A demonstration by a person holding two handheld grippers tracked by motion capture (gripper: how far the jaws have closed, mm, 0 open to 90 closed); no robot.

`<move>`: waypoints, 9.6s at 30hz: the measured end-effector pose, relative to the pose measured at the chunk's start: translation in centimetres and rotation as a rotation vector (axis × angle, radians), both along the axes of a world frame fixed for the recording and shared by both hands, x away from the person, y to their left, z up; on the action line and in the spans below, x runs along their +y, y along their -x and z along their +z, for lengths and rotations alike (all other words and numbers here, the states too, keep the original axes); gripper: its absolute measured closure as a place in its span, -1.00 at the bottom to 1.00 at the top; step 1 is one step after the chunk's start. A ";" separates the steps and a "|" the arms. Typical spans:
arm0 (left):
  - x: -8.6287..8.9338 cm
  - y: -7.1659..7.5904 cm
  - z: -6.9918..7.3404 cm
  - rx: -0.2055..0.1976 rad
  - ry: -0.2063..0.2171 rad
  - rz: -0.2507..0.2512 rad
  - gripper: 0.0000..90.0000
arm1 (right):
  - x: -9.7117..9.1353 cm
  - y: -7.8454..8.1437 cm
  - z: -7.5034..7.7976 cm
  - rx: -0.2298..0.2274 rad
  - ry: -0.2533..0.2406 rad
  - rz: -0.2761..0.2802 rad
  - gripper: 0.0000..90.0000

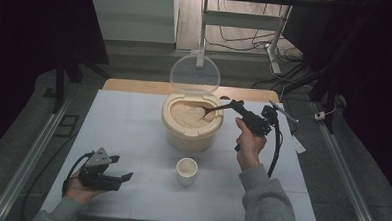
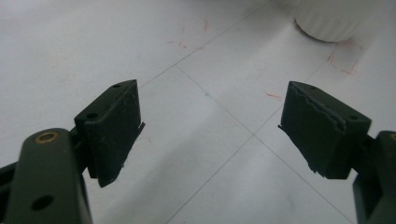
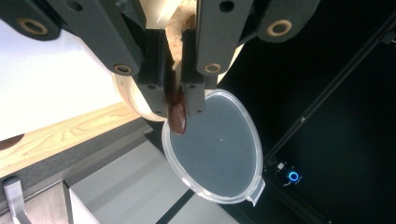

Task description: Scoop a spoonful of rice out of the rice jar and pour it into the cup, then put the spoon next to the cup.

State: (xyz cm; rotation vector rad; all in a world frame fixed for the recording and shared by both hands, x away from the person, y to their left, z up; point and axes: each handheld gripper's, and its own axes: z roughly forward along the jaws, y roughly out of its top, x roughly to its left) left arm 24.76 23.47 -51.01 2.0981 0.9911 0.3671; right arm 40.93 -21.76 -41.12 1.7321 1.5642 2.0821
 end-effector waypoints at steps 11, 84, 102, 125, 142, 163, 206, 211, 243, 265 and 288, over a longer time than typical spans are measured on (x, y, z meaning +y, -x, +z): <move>-0.1 -0.1 -0.1 0.000 -0.009 0.000 -0.55 | -0.8 -0.3 -0.4 0.065 -0.097 0.017 0.86; -0.1 -0.5 -0.3 0.017 -0.011 -0.010 -0.55 | -3.2 5.4 -0.9 0.137 -0.158 0.255 0.86; -0.1 -0.6 -0.3 0.019 -0.013 -0.008 -0.55 | -2.7 5.8 -3.2 0.200 -0.030 0.301 0.86; 0.0 -0.6 -0.4 0.022 -0.019 -0.011 -0.55 | -1.1 6.1 -2.5 0.098 0.154 0.312 0.86; 0.0 -0.6 -0.5 0.024 -0.022 -0.009 -0.55 | -1.0 6.9 -1.9 -0.044 0.214 0.336 0.86; -0.1 -0.7 -0.5 0.024 -0.022 -0.008 -0.55 | -1.0 7.6 -1.3 -0.147 0.241 0.366 0.86; 0.0 -0.5 -0.5 0.020 -0.024 -0.009 -0.55 | -3.9 8.8 0.4 -0.115 0.505 0.648 0.86; 0.0 -0.6 -0.5 0.021 -0.025 -0.011 -0.55 | -2.8 8.7 -0.3 -0.082 0.548 0.717 0.86; -0.2 -0.5 -0.6 0.025 -0.036 -0.021 -0.55 | 0.3 5.1 -6.4 -0.075 0.698 0.599 0.45; -0.4 -0.6 -0.7 0.034 -0.043 -0.028 -0.56 | 2.2 3.8 -10.3 0.011 0.929 0.485 -0.06; -0.2 -0.5 -0.7 0.030 -0.033 -0.019 -0.56 | -2.3 7.8 -7.9 -0.159 0.833 0.463 -0.09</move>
